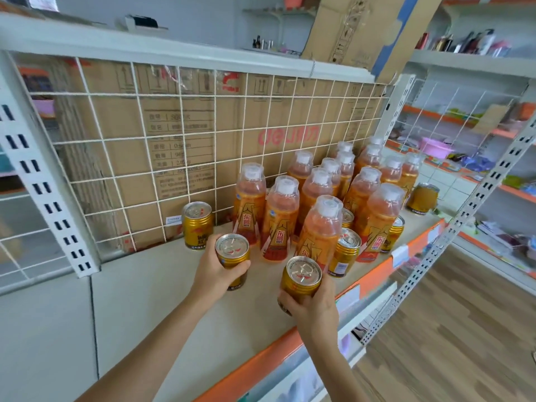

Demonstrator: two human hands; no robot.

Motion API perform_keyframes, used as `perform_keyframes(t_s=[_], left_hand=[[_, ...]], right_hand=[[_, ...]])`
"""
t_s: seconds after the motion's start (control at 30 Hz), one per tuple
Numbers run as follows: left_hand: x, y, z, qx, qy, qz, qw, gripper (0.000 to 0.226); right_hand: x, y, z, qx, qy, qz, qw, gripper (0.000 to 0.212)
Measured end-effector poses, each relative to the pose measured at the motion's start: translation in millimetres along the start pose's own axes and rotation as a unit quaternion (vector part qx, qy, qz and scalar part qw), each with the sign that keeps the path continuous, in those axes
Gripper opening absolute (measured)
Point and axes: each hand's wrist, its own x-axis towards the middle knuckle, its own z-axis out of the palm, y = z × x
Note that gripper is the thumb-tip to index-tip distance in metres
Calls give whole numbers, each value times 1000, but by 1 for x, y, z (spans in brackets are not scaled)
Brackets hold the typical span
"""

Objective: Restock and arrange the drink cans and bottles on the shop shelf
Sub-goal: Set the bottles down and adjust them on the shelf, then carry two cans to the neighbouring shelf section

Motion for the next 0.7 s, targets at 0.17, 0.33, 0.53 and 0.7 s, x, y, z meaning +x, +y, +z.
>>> perform_keyframes(t_s=[0.17, 0.33, 0.53, 0.7], left_hand=[[-34, 2, -21, -6, 22, -19, 1000, 59], [-82, 5, -48, 22, 85, -31, 996, 61], [-150, 18, -86, 35, 223, -27, 974, 58], [-213, 49, -126, 42, 359, 9, 932, 66]], right_hand=[[-4, 0, -6, 17, -74, -25, 997, 79], [-22, -11, -1, 57, -151, -49, 986, 72], [-56, -34, 13, 112, -232, -100, 961, 68], [-95, -59, 13, 220, -267, -92, 934, 71]])
